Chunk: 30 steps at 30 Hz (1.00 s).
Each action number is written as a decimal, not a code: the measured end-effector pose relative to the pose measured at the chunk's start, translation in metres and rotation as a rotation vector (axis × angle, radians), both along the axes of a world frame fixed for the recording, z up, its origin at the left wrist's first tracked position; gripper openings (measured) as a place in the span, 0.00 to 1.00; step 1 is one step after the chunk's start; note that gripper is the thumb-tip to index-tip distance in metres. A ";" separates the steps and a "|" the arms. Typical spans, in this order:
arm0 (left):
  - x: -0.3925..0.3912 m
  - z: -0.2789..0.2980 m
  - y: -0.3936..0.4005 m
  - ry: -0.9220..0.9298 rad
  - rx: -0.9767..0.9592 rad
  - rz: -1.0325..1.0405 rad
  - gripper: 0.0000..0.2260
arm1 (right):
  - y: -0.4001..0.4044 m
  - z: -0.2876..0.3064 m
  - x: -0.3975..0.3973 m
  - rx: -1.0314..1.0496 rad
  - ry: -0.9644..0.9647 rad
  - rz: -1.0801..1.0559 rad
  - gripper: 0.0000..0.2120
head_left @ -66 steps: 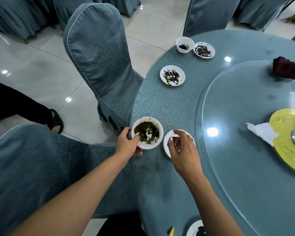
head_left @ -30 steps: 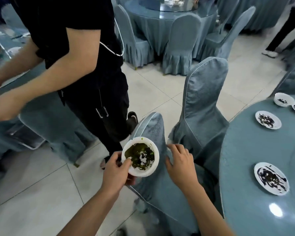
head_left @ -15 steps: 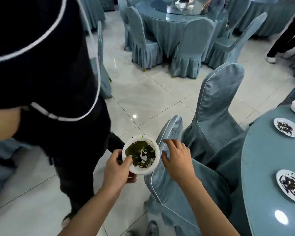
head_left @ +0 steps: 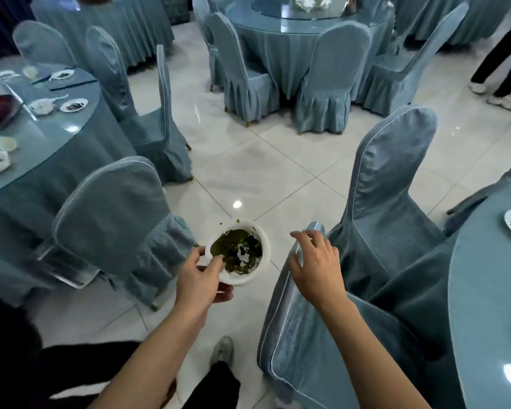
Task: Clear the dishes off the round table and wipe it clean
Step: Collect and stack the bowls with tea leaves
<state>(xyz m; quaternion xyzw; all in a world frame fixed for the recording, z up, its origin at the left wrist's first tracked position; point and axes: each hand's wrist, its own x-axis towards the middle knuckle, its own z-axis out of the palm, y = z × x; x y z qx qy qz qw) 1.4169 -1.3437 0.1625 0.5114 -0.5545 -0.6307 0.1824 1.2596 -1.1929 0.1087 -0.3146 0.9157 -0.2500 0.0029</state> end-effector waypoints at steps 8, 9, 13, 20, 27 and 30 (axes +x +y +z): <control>-0.102 -0.014 -0.104 -0.056 -0.031 -0.213 0.15 | -0.071 -0.017 -0.067 0.000 -0.025 -0.194 0.19; -0.114 -0.015 -0.117 -0.066 -0.040 -0.249 0.14 | -0.083 -0.018 -0.075 0.002 -0.033 -0.218 0.18; -0.162 -0.016 -0.170 -0.086 -0.049 -0.355 0.13 | -0.127 -0.019 -0.104 0.009 -0.082 -0.315 0.19; -0.244 -0.011 -0.226 -0.050 -0.013 -0.455 0.11 | -0.176 -0.013 -0.160 0.014 -0.121 -0.420 0.18; -0.363 -0.006 -0.240 -0.024 0.010 -0.580 0.11 | -0.184 0.002 -0.263 0.019 -0.101 -0.509 0.19; -0.427 -0.001 -0.239 -0.003 -0.006 -0.620 0.12 | -0.181 0.008 -0.321 0.012 -0.090 -0.542 0.19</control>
